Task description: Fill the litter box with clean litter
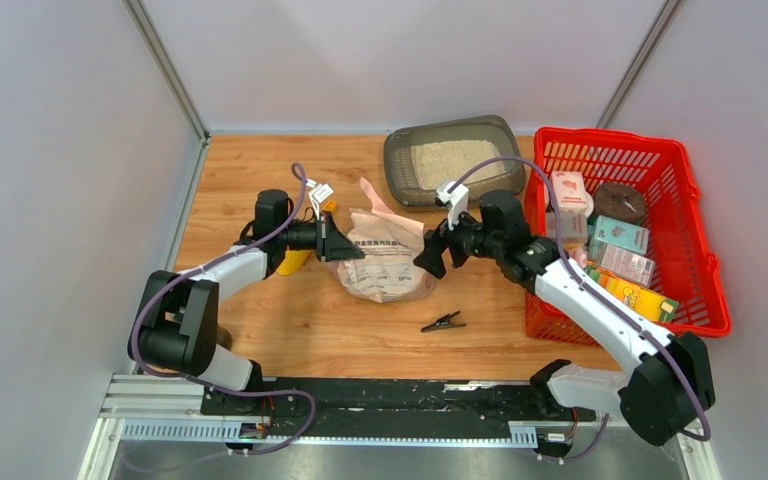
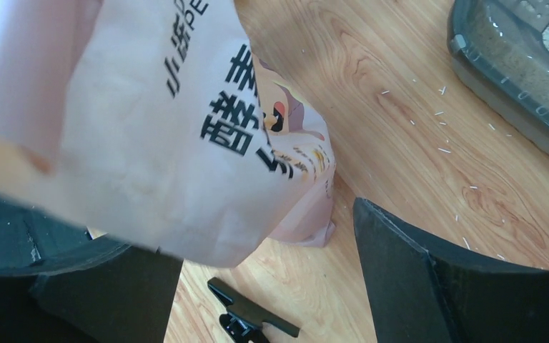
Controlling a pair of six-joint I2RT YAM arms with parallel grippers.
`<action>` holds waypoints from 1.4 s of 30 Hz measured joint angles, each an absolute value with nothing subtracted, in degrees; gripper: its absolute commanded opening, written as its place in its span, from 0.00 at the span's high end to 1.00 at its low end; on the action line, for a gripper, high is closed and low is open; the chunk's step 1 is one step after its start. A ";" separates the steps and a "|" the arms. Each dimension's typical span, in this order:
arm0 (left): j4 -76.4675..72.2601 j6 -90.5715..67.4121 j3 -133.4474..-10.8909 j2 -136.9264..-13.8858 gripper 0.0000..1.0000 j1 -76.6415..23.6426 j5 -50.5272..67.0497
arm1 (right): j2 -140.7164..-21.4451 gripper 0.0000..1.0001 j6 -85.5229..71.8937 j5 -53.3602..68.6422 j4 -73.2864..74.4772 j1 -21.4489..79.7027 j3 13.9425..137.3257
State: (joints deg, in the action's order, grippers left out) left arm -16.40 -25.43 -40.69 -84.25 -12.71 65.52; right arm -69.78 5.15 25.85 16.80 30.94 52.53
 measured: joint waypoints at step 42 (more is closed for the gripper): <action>7.07 -11.14 -49.30 -85.84 0.99 -11.07 69.23 | -83.81 0.56 -23.77 46.41 -1.61 24.47 53.65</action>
State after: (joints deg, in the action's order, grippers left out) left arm 7.07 -11.14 -49.30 -85.84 -11.07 69.23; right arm -83.81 -23.77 46.41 -1.61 24.47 53.65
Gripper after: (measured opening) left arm 0.020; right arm 0.480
